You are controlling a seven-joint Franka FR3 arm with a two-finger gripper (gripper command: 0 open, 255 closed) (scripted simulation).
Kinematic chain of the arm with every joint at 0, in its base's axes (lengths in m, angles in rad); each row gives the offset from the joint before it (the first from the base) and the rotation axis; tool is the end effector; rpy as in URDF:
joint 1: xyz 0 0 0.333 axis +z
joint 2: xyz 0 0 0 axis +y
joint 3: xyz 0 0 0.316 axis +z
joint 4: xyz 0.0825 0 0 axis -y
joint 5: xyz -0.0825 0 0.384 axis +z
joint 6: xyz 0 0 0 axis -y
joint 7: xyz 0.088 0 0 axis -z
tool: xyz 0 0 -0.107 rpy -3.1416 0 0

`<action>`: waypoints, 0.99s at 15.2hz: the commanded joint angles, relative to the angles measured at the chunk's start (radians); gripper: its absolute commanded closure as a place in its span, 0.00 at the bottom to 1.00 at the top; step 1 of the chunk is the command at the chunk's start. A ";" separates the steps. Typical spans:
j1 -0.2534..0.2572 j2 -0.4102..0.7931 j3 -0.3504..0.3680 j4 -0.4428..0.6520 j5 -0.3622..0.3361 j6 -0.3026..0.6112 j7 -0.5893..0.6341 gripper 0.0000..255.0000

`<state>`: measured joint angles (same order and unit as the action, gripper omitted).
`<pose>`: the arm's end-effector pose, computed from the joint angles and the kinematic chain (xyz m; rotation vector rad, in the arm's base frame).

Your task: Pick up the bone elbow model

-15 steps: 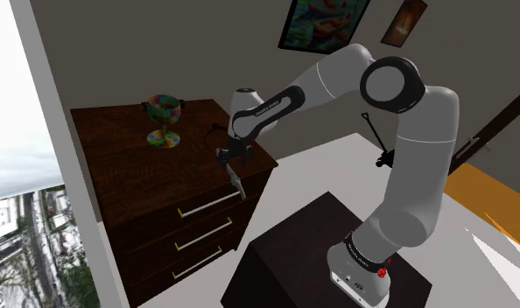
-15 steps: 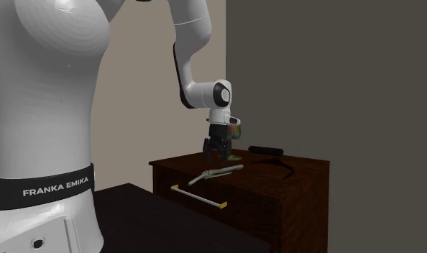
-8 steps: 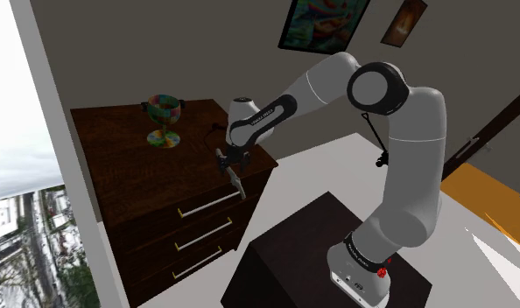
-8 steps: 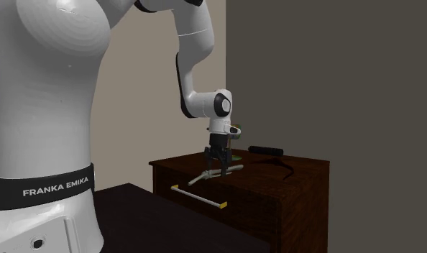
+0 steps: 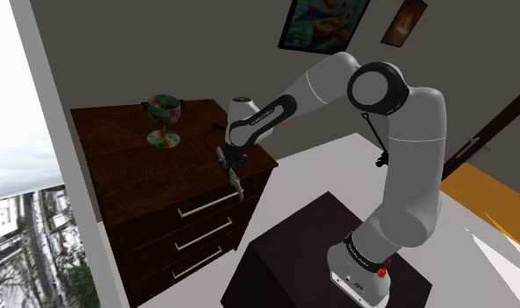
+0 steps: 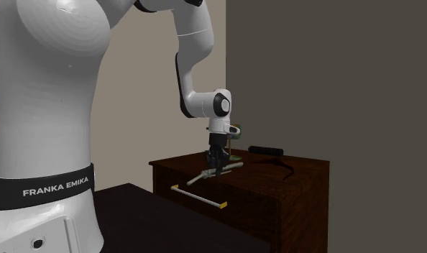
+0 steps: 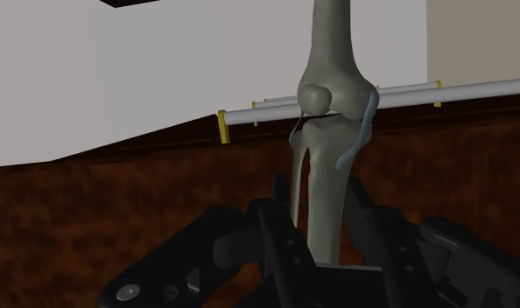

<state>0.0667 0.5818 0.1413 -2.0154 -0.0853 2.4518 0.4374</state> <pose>0.5719 0.1214 0.1505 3.1059 -0.2762 -0.2183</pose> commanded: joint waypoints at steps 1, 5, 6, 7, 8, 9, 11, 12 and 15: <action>-0.004 0.006 -0.006 -0.005 -0.002 -0.001 -0.001 1.00; -0.003 -0.015 -0.001 -0.003 0.002 -0.025 0.001 1.00; -0.004 -0.027 0.000 -0.005 0.004 -0.034 0.000 1.00; -0.006 -0.038 0.002 -0.007 0.006 -0.044 -0.001 1.00; -0.007 -0.050 0.003 -0.009 0.008 -0.053 -0.002 1.00; -0.008 -0.061 0.005 -0.010 0.010 -0.063 -0.003 1.00; -0.010 -0.083 0.008 -0.013 0.014 -0.082 -0.005 1.00; -0.011 -0.094 0.009 -0.014 0.016 -0.092 -0.006 1.00; -0.014 -0.126 0.013 -0.016 0.022 -0.122 -0.010 1.00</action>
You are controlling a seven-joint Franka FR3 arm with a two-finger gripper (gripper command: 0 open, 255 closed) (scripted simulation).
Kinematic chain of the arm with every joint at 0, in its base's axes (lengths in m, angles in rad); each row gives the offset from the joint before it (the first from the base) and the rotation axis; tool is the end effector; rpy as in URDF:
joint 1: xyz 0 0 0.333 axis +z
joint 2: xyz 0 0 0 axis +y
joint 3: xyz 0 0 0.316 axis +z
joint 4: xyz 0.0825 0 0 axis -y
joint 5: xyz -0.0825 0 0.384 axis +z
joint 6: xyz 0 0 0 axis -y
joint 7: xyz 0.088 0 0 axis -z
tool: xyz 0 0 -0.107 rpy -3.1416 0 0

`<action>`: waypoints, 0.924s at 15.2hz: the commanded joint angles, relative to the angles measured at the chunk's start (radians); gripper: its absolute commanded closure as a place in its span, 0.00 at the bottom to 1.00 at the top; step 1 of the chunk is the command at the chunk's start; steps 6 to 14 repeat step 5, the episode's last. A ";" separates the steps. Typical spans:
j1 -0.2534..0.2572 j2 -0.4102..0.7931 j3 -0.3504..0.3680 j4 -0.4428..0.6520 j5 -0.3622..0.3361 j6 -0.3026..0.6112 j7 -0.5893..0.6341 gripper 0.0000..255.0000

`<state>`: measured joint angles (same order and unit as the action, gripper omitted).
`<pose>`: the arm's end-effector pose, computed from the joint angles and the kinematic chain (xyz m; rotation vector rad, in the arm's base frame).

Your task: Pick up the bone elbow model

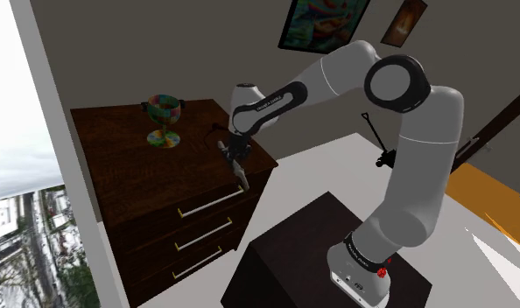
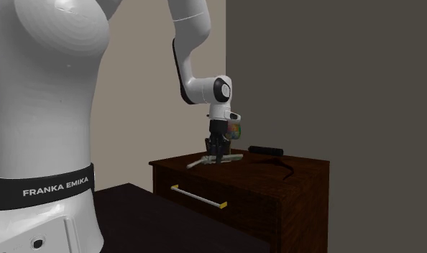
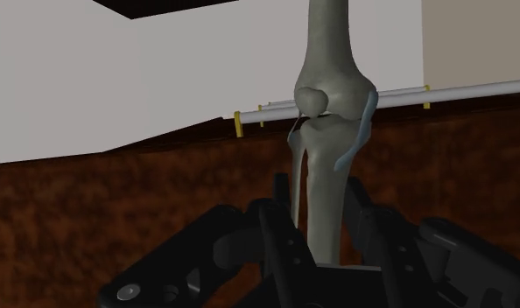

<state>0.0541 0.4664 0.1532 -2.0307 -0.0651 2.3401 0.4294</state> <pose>0.5712 0.1185 0.2043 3.0977 -0.2861 -0.2353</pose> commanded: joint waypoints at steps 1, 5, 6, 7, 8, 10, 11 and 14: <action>-0.002 -0.021 0.002 0.000 0.004 -0.020 -0.003 1.00; -0.004 -0.043 0.005 0.000 0.008 -0.043 -0.005 1.00; -0.004 -0.043 0.005 0.000 0.008 -0.043 -0.005 1.00; -0.004 -0.043 0.005 0.000 0.008 -0.043 -0.005 1.00; -0.004 -0.043 0.005 0.000 0.008 -0.043 -0.005 1.00; -0.004 -0.043 0.005 0.000 0.008 -0.043 -0.005 1.00; -0.004 -0.043 0.005 0.000 0.008 -0.043 -0.005 1.00; -0.004 -0.043 0.005 0.000 0.008 -0.043 -0.005 1.00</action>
